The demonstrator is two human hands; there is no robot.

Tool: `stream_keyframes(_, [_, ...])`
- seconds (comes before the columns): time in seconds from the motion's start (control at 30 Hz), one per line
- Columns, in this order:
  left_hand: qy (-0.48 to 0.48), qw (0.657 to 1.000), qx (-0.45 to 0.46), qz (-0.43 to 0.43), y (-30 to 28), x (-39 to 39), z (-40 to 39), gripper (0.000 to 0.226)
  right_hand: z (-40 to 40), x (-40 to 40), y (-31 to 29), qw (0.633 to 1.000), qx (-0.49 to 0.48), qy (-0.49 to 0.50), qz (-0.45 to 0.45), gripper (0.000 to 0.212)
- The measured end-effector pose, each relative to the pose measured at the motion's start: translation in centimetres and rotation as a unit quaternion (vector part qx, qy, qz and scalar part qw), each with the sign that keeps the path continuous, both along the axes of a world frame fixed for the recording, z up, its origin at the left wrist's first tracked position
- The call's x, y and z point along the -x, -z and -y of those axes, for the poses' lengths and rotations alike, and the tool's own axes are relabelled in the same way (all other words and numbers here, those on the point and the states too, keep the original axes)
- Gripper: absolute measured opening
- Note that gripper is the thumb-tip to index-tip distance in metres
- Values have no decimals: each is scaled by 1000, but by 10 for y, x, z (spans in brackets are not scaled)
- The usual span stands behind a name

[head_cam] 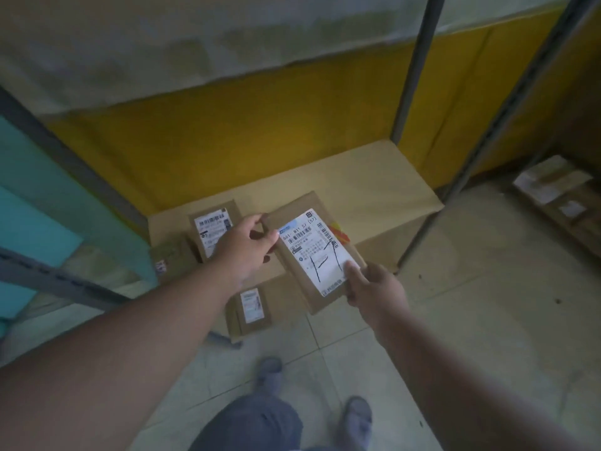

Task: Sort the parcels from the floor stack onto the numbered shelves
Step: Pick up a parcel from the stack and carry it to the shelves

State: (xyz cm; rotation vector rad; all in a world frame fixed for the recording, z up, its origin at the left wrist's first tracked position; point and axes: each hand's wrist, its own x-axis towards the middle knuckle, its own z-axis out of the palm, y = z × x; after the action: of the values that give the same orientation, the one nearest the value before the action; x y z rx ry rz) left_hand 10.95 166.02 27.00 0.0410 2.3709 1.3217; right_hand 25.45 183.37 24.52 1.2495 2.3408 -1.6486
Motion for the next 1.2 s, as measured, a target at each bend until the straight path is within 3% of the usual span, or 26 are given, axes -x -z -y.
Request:
stream_keyframes(0.37, [141, 959, 237, -68, 23, 151, -39, 43, 15, 114, 52, 998, -11, -21, 50, 27])
stream_keyframes(0.7, [220, 892, 372, -135, 65, 192, -34, 39, 34, 155, 86, 992, -45, -70, 96, 15])
stream_keyframes(0.83, [221, 868, 411, -169, 68, 188, -28, 42, 32, 158, 73, 986, -90, -97, 103, 30])
stream_keyframes(0.97, [226, 863, 381, -242, 51, 163, -28, 46, 27, 140, 37, 973, -168, -133, 86, 47])
stream_keyframes(1.2, [173, 920, 222, -274, 12, 65, -14, 40, 16, 90, -41, 948, -248, -184, -83, 45])
